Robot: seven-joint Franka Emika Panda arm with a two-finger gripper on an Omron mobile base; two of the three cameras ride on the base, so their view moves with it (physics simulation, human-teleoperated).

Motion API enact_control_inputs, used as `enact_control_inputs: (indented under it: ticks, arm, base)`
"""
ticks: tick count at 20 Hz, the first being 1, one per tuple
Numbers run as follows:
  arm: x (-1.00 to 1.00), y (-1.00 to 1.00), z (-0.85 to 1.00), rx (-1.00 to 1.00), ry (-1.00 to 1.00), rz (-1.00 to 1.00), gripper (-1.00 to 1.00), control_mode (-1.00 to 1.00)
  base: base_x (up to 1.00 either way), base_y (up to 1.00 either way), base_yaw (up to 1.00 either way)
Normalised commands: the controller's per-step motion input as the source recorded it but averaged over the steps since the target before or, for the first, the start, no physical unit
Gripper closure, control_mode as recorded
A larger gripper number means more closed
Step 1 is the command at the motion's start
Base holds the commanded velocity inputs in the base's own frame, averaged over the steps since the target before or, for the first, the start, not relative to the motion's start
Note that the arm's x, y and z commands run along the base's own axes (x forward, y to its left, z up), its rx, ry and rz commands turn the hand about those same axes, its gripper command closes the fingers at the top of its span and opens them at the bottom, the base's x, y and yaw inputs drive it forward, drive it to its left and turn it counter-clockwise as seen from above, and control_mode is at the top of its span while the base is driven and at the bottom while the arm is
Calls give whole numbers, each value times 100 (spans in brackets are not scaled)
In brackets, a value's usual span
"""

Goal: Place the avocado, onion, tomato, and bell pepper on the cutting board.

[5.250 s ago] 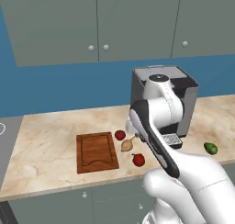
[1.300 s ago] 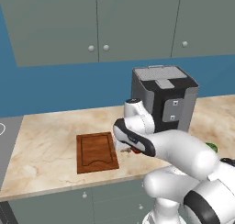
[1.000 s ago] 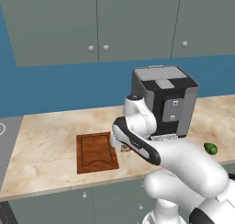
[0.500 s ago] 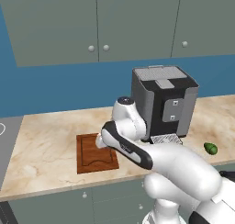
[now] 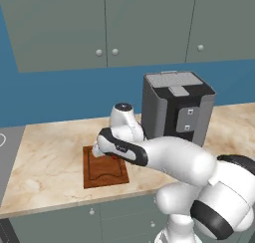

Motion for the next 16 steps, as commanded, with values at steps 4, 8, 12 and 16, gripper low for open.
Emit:
enact_control_inputs:
  ticks: [4,8,12,16]
  arm:
    - [28,48,-1,0,4,0,100,-100]
    - [27,28,-20,-1,1,0,100,-100]
    - [30,33,-33,-3,6,0,100,-100]
    - [23,12,-36,0,5,0,100,-100]
  base:
    - [0,0,0]
    - [0,0,0]
    - [0,0,0]
    - [0,0,0]
